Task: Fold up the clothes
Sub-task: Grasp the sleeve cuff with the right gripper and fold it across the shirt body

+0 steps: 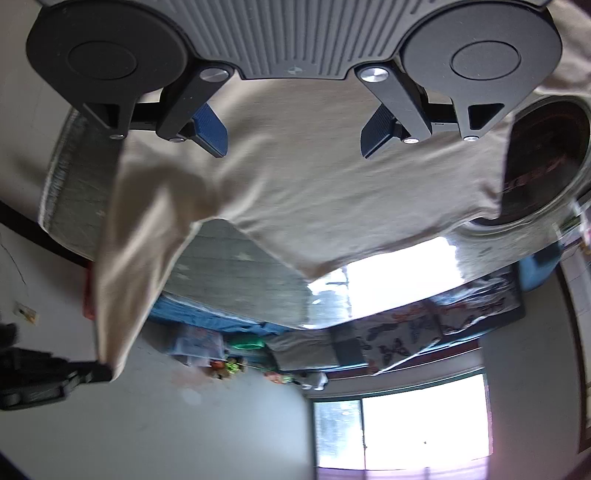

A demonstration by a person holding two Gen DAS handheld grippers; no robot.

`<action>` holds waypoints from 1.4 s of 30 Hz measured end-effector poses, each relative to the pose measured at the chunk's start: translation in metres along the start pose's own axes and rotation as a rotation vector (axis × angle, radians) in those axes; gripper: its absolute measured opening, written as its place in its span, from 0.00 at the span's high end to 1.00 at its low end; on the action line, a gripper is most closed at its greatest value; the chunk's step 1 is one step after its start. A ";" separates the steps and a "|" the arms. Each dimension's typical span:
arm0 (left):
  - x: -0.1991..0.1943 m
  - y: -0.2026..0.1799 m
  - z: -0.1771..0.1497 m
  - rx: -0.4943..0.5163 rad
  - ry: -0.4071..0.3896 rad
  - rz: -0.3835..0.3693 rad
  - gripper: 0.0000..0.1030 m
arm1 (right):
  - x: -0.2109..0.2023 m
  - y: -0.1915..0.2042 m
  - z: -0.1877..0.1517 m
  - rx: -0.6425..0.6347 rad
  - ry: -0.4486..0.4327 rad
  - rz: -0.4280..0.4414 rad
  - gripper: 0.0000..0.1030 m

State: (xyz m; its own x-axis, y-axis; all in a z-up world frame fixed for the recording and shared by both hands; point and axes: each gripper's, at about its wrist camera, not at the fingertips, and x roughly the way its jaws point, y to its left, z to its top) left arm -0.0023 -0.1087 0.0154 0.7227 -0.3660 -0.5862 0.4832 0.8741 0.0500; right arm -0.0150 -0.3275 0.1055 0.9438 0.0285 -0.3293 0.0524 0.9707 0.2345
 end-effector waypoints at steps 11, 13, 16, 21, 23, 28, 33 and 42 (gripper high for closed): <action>-0.024 0.051 -0.016 -0.122 -0.023 0.096 0.21 | 0.012 0.120 0.018 -0.199 0.026 0.277 0.96; -0.029 0.059 -0.020 -0.142 -0.025 0.110 0.21 | 0.021 0.146 0.013 -0.235 0.052 0.327 0.96; -0.037 0.066 -0.029 -0.164 -0.030 0.129 0.20 | 0.035 0.183 -0.002 -0.283 0.110 0.391 0.96; -0.048 0.077 -0.039 -0.193 -0.031 0.155 0.19 | 0.058 0.226 -0.035 -0.328 0.213 0.463 0.93; -0.051 0.079 -0.041 -0.194 -0.031 0.164 0.19 | 0.062 0.234 -0.048 -0.331 0.250 0.486 0.89; -0.058 0.083 -0.039 -0.192 -0.054 0.165 0.19 | 0.055 0.217 -0.050 -0.347 0.260 0.448 0.81; -0.052 0.078 -0.033 -0.199 -0.070 0.114 0.16 | 0.060 0.182 -0.056 -0.399 0.338 0.338 0.67; -0.030 0.083 -0.025 -0.175 -0.052 0.069 0.20 | 0.056 0.140 -0.100 -0.411 0.447 0.283 0.61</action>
State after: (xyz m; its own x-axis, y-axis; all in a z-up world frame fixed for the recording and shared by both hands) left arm 0.0039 -0.0176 0.0166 0.7776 -0.3156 -0.5438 0.3419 0.9381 -0.0555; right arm 0.0131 -0.1660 0.0288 0.6724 0.3053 -0.6743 -0.3890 0.9208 0.0289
